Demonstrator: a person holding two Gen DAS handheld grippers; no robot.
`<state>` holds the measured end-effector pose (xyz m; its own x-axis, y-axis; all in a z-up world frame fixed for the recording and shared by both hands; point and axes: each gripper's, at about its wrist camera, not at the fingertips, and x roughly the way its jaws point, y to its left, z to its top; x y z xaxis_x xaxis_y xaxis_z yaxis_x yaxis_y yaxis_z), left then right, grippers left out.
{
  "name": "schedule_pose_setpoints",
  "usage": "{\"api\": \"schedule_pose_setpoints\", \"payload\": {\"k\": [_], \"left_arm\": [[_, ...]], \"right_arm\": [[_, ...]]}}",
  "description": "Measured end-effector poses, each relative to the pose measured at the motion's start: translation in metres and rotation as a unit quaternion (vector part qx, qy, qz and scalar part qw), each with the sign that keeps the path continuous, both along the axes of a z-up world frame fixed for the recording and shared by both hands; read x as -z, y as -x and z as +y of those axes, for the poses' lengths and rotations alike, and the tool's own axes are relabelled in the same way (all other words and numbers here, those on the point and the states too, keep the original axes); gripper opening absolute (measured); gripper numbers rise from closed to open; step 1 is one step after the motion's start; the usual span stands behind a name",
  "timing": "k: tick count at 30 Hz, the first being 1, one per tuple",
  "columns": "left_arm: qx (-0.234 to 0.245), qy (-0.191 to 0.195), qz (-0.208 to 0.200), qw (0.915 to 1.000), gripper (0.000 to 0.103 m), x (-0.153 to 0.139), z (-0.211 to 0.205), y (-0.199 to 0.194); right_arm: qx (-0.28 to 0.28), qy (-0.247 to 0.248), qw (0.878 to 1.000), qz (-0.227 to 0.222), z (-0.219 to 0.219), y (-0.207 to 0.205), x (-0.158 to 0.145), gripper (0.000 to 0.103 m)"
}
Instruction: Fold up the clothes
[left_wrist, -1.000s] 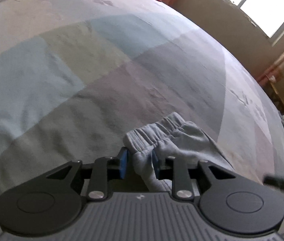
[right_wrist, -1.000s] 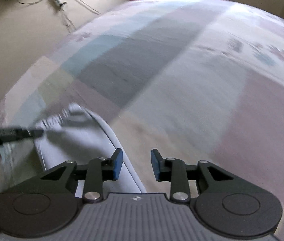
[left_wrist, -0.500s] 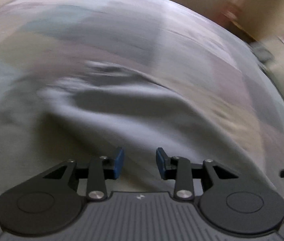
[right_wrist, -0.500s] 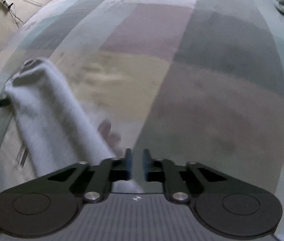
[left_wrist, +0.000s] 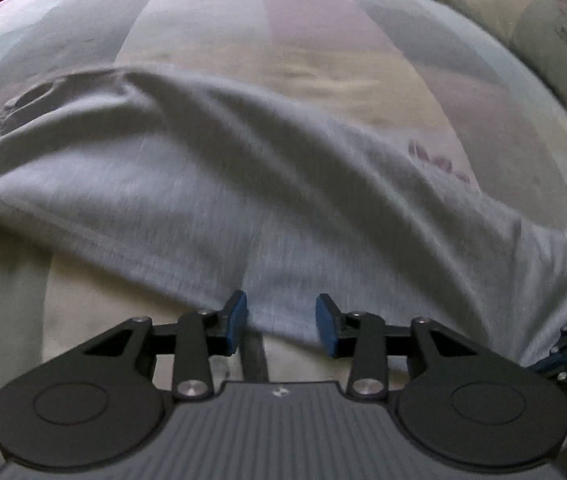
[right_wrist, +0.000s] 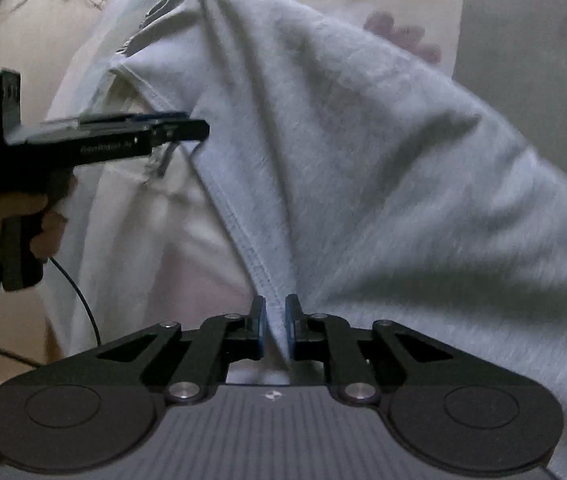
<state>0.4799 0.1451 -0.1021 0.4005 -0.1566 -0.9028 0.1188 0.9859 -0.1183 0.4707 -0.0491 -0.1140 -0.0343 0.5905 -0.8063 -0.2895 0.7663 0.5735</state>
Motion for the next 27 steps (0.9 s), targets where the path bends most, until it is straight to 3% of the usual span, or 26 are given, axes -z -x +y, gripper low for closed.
{"api": "schedule_pose_setpoints", "payload": {"k": [4,10,16,18,22,27], "left_arm": [[0.004,-0.009,0.036,0.9993,0.046,-0.007,-0.002,0.012],[0.015,0.0,-0.032,0.9994,0.046,-0.041,-0.01,-0.012],[0.036,0.038,-0.072,0.996,0.046,-0.043,-0.048,-0.07],[0.049,0.047,-0.07,0.9953,0.046,-0.04,-0.063,-0.081],[0.08,0.044,-0.053,0.9944,0.046,-0.023,-0.079,-0.068],[0.087,0.05,-0.01,0.995,0.046,-0.008,-0.068,-0.039]], "right_arm": [[0.019,-0.018,1.0,0.0,-0.01,-0.002,-0.01,0.016],[0.039,-0.028,0.998,-0.026,-0.019,-0.024,-0.023,0.016],[0.089,-0.01,0.993,-0.081,-0.042,-0.057,-0.035,0.016],[0.097,0.018,0.989,-0.111,-0.06,-0.064,-0.042,0.016],[0.073,0.119,0.975,-0.172,-0.109,-0.071,-0.057,0.019],[-0.029,0.164,0.968,-0.187,-0.155,-0.067,-0.051,0.029]]}}
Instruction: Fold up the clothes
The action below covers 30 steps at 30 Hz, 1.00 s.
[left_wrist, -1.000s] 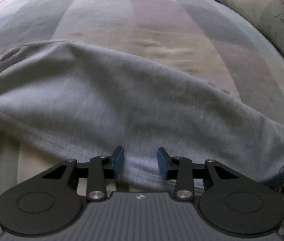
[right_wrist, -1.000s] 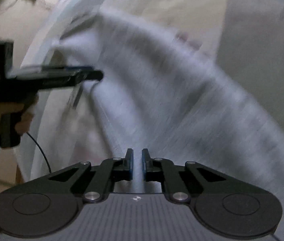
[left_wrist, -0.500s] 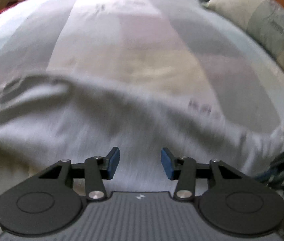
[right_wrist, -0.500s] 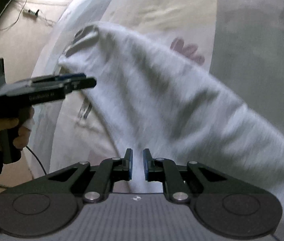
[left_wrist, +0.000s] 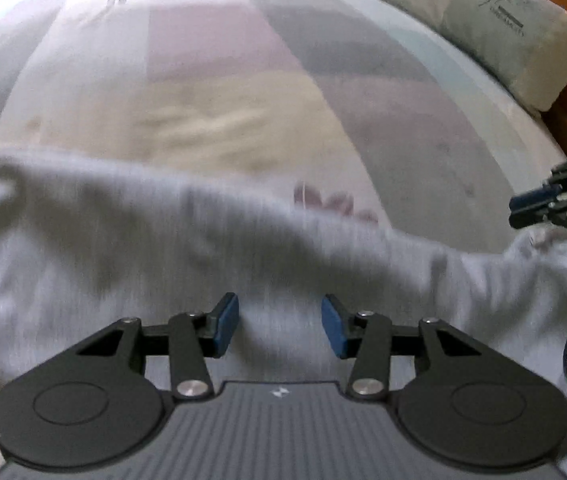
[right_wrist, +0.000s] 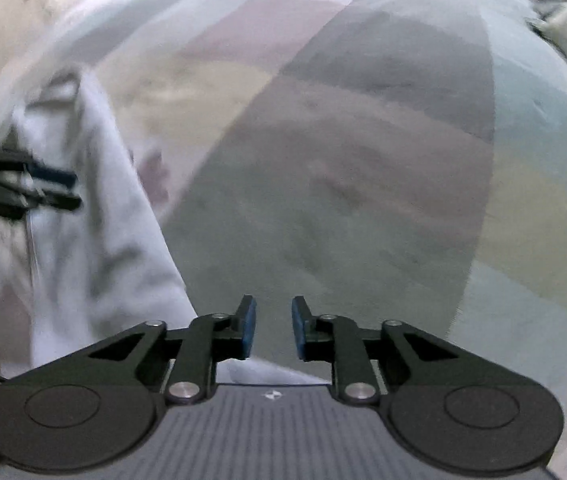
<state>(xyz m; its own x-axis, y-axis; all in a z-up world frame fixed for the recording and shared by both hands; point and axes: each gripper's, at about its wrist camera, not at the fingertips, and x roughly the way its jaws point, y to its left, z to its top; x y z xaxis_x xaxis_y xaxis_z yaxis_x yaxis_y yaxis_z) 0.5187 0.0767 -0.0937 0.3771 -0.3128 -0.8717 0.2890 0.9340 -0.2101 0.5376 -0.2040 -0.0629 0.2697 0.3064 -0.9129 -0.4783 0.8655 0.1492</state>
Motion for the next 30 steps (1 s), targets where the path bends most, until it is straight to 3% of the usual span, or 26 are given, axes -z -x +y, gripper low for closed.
{"api": "schedule_pose_setpoints", "payload": {"k": [4,9,15,18,22,24,30], "left_arm": [[0.004,-0.003,0.023,0.9997,0.046,0.007,0.011,0.02],[0.017,-0.007,0.03,0.9994,0.053,0.007,0.014,0.033],[0.065,-0.04,0.022,0.9968,0.053,0.006,-0.002,0.034],[0.122,-0.054,0.006,0.9911,0.053,0.002,-0.021,0.037],[0.181,-0.072,-0.003,0.9808,0.054,0.004,-0.042,0.042],[0.185,-0.078,-0.004,0.9797,0.054,0.005,-0.046,0.044],[0.166,-0.064,-0.004,0.984,0.054,-0.003,-0.043,0.044]], "right_arm": [[-0.084,0.025,0.996,0.021,-0.001,0.004,0.013,0.042],[-0.159,0.035,0.986,0.045,0.011,0.011,0.024,0.045],[-0.237,0.078,0.968,0.027,0.025,0.02,0.025,0.052],[-0.248,0.082,0.965,0.039,0.029,0.015,0.027,0.052],[-0.254,0.081,0.962,0.054,0.029,0.017,0.02,0.019],[-0.249,0.085,0.964,0.04,0.025,0.02,0.013,0.015],[-0.134,0.102,0.985,-0.031,-0.005,-0.001,-0.018,0.014]]}}
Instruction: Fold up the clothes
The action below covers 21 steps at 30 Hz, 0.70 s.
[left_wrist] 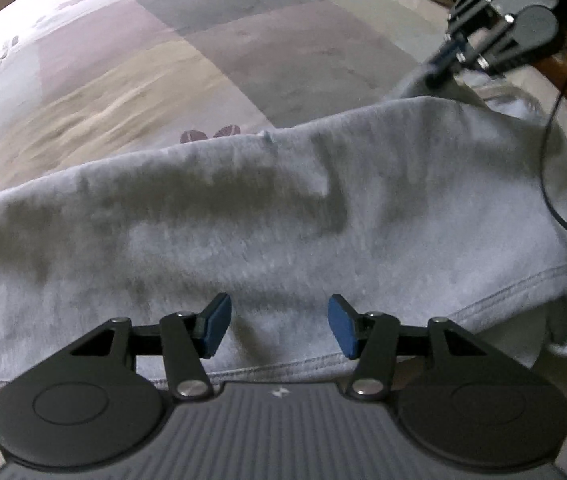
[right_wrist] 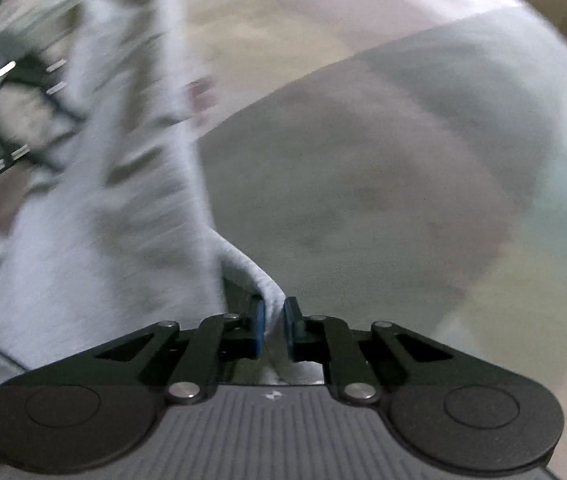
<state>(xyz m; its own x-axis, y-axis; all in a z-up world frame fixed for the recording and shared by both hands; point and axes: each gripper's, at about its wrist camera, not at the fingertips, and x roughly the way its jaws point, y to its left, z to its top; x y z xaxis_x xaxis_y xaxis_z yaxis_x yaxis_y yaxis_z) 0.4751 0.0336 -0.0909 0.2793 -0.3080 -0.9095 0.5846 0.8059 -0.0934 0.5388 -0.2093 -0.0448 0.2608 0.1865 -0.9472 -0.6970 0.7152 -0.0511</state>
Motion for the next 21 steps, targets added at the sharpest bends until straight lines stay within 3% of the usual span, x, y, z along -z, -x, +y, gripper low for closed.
{"api": "schedule_pose_setpoints", "payload": {"k": [4,10,14,18,21], "left_arm": [[-0.012,0.008,-0.012,0.9998,0.054,-0.01,0.003,-0.003],[-0.057,0.022,-0.016,0.998,0.054,-0.015,0.018,-0.015],[-0.073,0.006,-0.031,0.9968,0.054,-0.017,0.031,-0.025],[-0.082,-0.026,-0.06,0.9945,0.054,-0.016,0.046,-0.037],[-0.092,-0.043,-0.073,0.9921,0.054,-0.01,0.061,-0.05]], "right_arm": [[0.076,0.018,0.996,-0.039,-0.019,-0.015,-0.008,0.014],[0.174,0.029,0.984,-0.027,-0.033,-0.022,0.002,0.02],[0.16,0.02,0.986,-0.039,-0.011,-0.021,-0.006,0.022],[0.146,-0.02,0.988,-0.042,0.018,-0.036,-0.009,0.035],[0.142,-0.041,0.988,-0.035,0.039,-0.041,-0.003,0.036]]}}
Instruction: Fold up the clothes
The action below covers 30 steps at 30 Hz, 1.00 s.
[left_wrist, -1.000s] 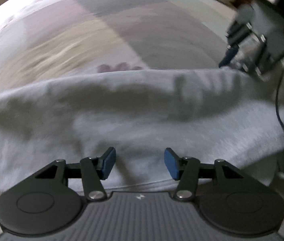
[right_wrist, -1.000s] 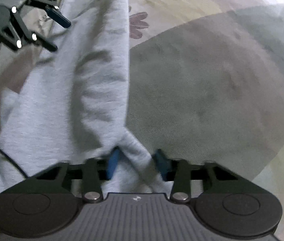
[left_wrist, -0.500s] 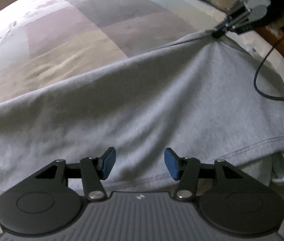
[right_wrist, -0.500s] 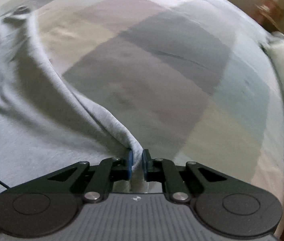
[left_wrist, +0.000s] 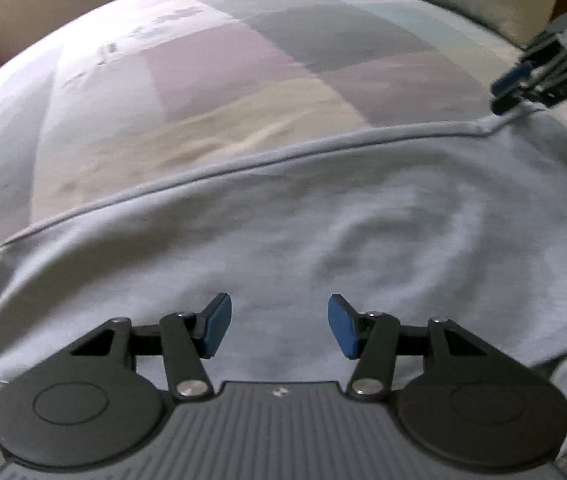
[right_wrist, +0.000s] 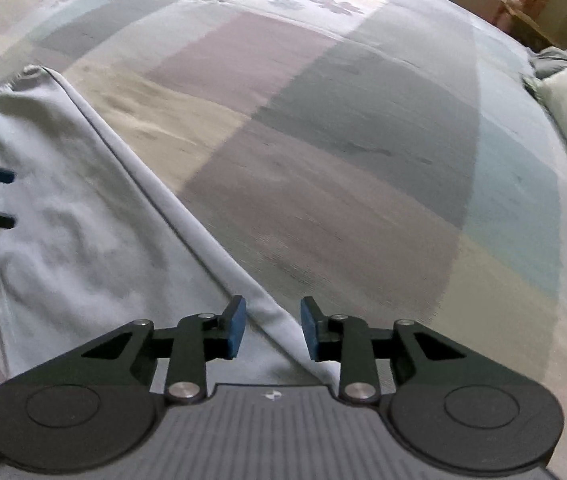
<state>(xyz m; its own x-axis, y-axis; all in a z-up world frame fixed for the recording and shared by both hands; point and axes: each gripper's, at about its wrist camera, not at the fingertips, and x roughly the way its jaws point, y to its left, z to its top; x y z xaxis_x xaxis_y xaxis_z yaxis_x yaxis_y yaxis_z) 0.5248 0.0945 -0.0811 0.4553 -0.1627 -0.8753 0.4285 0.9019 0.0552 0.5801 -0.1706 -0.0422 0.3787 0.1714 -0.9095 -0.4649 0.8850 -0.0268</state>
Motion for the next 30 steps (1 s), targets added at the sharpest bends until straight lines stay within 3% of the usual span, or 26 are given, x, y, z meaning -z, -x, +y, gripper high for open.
{"api": "schedule_pose_setpoints", "payload": {"k": [3,6,10,15,18,21,22,25,30], "left_arm": [[-0.028,-0.023,0.011,0.9993,0.056,0.014,0.025,-0.008],[-0.054,0.0,0.02,0.9983,0.06,0.021,0.066,-0.001],[-0.069,-0.042,0.032,0.9963,0.06,0.01,0.092,0.003],[-0.088,-0.017,0.003,0.996,0.057,-0.006,0.106,-0.017],[-0.076,-0.038,0.0,0.9964,0.058,0.007,0.096,-0.031],[-0.087,-0.04,0.009,0.9954,0.069,0.019,0.1,-0.033],[-0.094,-0.038,0.008,0.9948,0.07,0.019,0.104,-0.032],[-0.124,-0.027,0.028,0.9915,0.07,0.017,0.11,-0.034],[-0.124,-0.053,0.037,0.9901,0.069,0.016,0.1,-0.037]], "right_arm": [[-0.005,-0.017,1.0,0.007,0.018,-0.003,0.008,0.037],[-0.012,-0.022,1.0,0.016,0.026,-0.001,0.014,0.04],[0.014,-0.015,1.0,0.021,0.018,0.003,0.014,0.044],[0.121,-0.02,0.992,0.003,-0.027,0.011,0.0,0.049],[0.177,0.005,0.984,-0.008,-0.065,0.015,-0.011,0.049],[0.211,0.04,0.977,-0.01,-0.107,0.019,-0.018,0.049],[0.215,0.054,0.975,-0.009,-0.12,0.021,-0.019,0.054],[0.182,0.088,0.979,0.005,-0.146,0.032,-0.013,0.061],[0.083,0.089,0.99,0.076,-0.16,0.051,0.026,0.061]]}}
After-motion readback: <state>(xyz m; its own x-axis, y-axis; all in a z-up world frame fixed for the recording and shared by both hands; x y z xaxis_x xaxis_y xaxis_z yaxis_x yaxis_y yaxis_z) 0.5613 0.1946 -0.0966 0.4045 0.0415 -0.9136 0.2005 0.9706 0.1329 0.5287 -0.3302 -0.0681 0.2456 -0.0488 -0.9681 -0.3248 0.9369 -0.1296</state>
